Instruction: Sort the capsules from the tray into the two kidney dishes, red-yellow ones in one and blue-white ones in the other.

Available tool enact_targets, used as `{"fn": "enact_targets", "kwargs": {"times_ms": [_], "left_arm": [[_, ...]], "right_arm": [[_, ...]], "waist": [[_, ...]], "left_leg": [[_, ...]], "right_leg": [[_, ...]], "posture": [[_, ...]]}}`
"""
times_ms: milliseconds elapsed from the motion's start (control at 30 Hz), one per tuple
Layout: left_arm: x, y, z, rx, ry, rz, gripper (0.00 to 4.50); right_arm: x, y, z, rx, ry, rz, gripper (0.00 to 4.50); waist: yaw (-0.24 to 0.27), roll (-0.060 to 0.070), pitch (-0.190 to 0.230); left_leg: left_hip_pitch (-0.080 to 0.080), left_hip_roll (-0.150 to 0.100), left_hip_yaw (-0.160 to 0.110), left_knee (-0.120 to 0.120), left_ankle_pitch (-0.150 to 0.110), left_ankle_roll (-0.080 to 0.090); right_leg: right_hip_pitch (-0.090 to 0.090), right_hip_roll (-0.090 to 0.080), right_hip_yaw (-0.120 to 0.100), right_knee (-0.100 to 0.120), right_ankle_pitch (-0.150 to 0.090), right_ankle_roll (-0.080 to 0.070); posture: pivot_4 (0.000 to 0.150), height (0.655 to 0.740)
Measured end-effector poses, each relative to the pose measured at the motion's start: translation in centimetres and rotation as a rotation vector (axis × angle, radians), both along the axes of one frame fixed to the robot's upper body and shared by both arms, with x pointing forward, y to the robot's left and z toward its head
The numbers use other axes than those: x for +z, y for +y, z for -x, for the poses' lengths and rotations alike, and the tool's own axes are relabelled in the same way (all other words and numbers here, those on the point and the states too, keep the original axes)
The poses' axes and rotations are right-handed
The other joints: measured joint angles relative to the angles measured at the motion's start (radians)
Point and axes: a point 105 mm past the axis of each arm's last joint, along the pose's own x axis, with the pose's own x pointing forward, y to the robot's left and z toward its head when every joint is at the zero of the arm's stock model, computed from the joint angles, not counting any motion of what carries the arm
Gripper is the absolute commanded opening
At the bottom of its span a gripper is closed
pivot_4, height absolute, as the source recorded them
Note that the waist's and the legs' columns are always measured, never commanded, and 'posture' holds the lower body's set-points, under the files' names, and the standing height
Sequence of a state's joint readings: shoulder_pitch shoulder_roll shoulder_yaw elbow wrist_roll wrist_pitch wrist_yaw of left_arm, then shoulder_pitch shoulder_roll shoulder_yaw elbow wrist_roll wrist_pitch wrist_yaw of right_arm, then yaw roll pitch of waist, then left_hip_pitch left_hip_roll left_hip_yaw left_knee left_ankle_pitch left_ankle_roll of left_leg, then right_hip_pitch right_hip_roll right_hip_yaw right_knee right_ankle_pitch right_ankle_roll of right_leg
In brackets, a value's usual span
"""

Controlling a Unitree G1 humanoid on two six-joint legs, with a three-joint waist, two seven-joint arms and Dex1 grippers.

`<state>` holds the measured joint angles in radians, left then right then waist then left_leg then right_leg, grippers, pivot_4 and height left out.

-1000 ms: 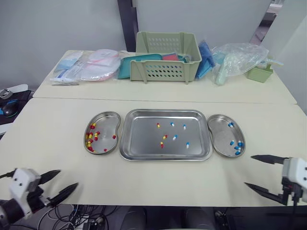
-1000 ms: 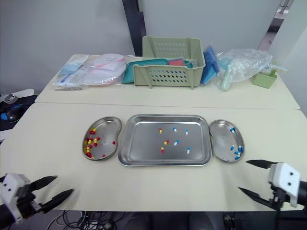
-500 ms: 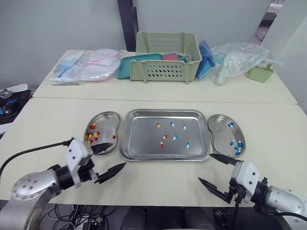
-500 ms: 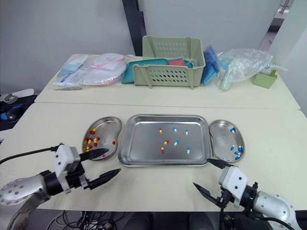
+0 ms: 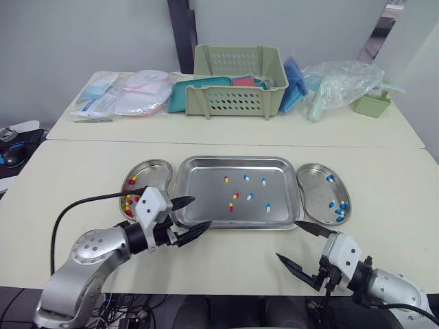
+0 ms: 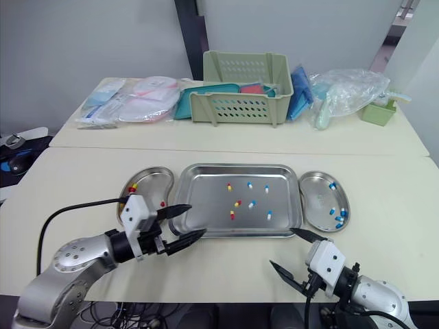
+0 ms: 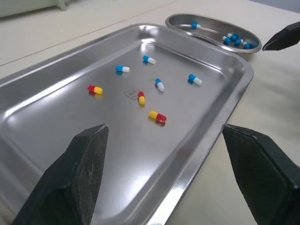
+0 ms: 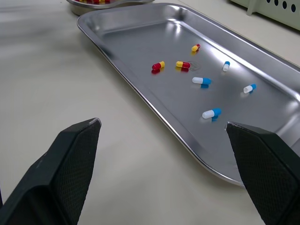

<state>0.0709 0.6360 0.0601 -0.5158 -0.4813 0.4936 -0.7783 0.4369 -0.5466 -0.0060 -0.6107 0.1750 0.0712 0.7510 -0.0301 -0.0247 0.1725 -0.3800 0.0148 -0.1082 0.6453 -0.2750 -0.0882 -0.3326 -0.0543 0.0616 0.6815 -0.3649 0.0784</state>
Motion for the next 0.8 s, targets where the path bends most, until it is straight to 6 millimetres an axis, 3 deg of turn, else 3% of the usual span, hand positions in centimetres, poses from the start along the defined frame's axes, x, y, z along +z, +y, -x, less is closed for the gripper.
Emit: {"fn": "enact_targets", "kwargs": {"times_ms": [267,433,533,600,800], "left_arm": [[-1.3,-3.3,-2.3,-0.11,0.022,-0.036,3.95],[-0.9,-3.5,-3.8,-0.238,0.017,-0.113,3.95],[-0.5,-3.5,-4.7,-0.276,0.008,-0.134,3.4],[-0.4,-3.6,-5.0,-0.3,0.005,-0.149,2.78],[-1.3,-4.1,-5.2,-0.351,0.03,-0.19,2.78]], "right_arm": [[-0.9,0.2,0.3,0.014,0.016,-0.003,4.5],[-1.1,0.1,0.5,0.009,0.014,0.004,4.5],[-1.2,0.1,0.5,0.007,0.015,0.004,4.5],[-1.2,0.1,0.5,0.005,0.016,0.003,4.5],[-1.3,0.2,0.7,0.005,0.024,-0.001,4.5]], "waist": [[0.0,0.0,0.0],[-0.001,0.0,0.0],[-0.001,0.0,0.0],[-0.001,0.0,0.0],[-0.001,0.0,0.0]], "left_leg": [[0.0,0.0,0.0,0.0,0.0,0.0],[0.0,0.0,0.0,0.0,0.0,0.0],[-0.001,-0.001,0.0,0.001,0.0,0.0],[0.0,-0.001,0.0,0.0,0.0,0.0],[-0.001,-0.001,-0.001,0.001,0.0,0.0]], "right_leg": [[0.0,0.0,0.0,0.0,0.0,0.0],[0.0,0.0,-0.001,0.0,0.0,0.0],[0.0,0.0,0.0,0.0,0.0,0.0],[0.0,0.0,0.0,0.0,0.0,0.0],[0.0,0.0,0.0,0.0,0.0,0.0]], "posture": [[0.15,0.74],[0.15,0.74],[0.15,0.74],[0.15,0.74],[0.15,0.74]]}}
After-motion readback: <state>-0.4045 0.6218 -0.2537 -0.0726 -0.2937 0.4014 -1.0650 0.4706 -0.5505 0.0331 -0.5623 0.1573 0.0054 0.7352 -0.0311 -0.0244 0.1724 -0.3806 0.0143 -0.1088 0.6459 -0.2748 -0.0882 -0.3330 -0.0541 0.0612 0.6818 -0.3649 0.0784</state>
